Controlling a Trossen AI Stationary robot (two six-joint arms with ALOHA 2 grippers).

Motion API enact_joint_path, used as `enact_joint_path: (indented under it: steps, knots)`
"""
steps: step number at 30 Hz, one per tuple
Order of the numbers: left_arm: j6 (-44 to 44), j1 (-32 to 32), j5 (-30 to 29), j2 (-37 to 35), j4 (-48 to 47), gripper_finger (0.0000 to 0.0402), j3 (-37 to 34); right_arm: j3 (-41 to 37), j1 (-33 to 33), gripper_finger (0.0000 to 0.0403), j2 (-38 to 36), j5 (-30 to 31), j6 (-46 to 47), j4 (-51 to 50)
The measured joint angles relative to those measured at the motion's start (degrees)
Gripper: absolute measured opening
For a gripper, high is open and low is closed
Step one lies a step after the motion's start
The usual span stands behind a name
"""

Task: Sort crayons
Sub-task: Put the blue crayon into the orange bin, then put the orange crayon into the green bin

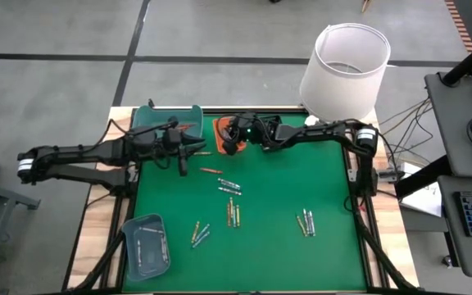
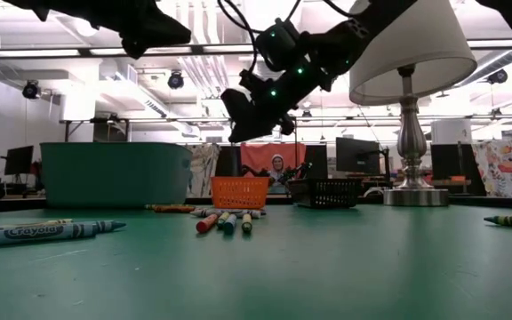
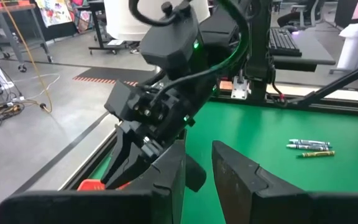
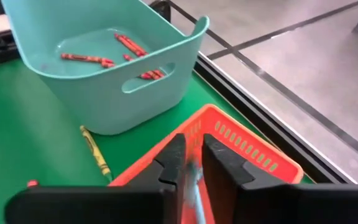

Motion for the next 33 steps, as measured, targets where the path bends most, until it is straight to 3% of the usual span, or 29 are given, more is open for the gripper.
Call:
enact_joint_path:
  steps: [8,13,21,33]
  knots:
    - [1.2,0.0,0.0,2.4,0.0,0.0063,0.8,0.0,0.2,0.0128,-0.7,-0.1,0.7,-1.6]
    - [1.7,0.0,0.0,5.2,-1.7,0.0063,0.8,0.0,1.4,0.0154,-4.7,0.0,0.1,-6.3]
    - [2.0,0.0,0.0,11.0,-6.4,0.0063,0.8,-0.3,6.2,0.0150,-11.7,0.0,-0.3,-20.7]
    - [5.0,0.0,0.0,22.7,-17.3,0.0068,3.2,-0.5,14.4,0.0141,-15.4,-0.1,1.8,-38.1]
